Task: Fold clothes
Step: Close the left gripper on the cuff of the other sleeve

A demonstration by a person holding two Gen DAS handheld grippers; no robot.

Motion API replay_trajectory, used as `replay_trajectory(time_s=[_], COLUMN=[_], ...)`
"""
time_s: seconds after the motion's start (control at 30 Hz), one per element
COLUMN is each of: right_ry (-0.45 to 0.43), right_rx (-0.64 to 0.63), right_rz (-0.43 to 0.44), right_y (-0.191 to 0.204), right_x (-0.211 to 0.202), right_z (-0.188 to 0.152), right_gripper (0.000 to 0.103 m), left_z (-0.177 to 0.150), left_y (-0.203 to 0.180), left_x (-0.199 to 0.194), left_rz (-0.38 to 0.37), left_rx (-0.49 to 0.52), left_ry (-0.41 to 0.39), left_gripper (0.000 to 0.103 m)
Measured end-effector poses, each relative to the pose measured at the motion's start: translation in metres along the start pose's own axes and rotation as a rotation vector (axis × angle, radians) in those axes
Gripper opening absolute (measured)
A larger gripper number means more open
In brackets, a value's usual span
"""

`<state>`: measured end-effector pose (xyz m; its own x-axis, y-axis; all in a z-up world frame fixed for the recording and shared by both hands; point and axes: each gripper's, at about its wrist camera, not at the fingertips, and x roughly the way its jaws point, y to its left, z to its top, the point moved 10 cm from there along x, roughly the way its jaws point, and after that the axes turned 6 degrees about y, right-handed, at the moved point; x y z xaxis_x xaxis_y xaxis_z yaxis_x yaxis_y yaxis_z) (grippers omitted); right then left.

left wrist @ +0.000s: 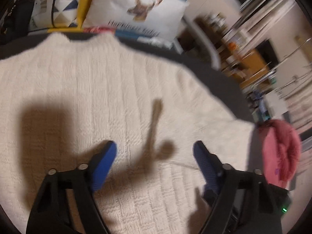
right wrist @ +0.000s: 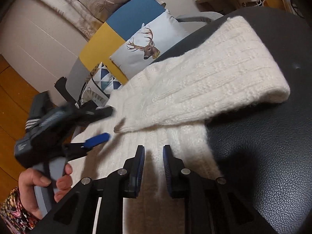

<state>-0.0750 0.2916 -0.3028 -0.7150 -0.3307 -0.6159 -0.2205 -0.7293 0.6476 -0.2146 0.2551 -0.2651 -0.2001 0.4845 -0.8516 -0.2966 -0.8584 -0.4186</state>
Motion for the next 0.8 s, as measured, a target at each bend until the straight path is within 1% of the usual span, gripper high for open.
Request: replay_trajectory(time_s=[0.07,0.17,0.2,0.3,0.37,0.5,0.57,0.67,0.73,0.77,0.8], right_ry=[-0.003,-0.008,-0.008,-0.011,-0.012,-0.012,-0.013,-0.013,-0.012,-0.013,-0.013], right_rx=[0.009,0.018,0.019,0.024,0.027,0.029,0.030,0.029,0.027,0.026,0.026], right_rz=[0.018,0.037,0.040,0.054,0.058,0.062,0.063,0.063,0.061,0.060,0.060], right_y=[-0.001,-0.002,-0.003,-0.004,-0.002,-0.001,-0.001,-0.002,-0.001,-0.001,-0.001], right_x=[0.000,-0.002,-0.003,-0.007,-0.005,-0.003,-0.003,-0.003,-0.003,-0.003,-0.003], right_z=[0.001,0.001,0.000,-0.001,0.000,0.001,0.001,0.001,0.002,0.002,0.002], right_gripper=[0.019,0.019,0.019,0.019,0.019,0.019,0.019,0.019,0.019,0.019,0.019], left_z=[0.000,-0.001,-0.001,-0.003,-0.003,-0.008,-0.008,-0.005,-0.002,-0.001,0.000], left_y=[0.000,0.001,0.001,-0.003,-0.010,-0.022,-0.025,-0.024,-0.024,-0.023,-0.023], left_x=[0.003,0.003,0.002,0.001,0.004,0.012,0.015,0.018,0.019,0.020,0.021], left_rz=[0.024,0.001,-0.016,-0.104,-0.151,-0.189,-0.200,-0.202,-0.204,-0.205,-0.206], left_rx=[0.003,-0.040,-0.061,-0.123,-0.147,-0.149,-0.147,-0.163,-0.173,-0.178,-0.183], left_ry=[-0.010,-0.015,-0.018,-0.008,-0.001,0.019,0.014,-0.002,-0.014,-0.019,-0.025], left_gripper=[0.082,0.082,0.082,0.082,0.081,0.068,0.062,0.057,0.049,0.037,0.020])
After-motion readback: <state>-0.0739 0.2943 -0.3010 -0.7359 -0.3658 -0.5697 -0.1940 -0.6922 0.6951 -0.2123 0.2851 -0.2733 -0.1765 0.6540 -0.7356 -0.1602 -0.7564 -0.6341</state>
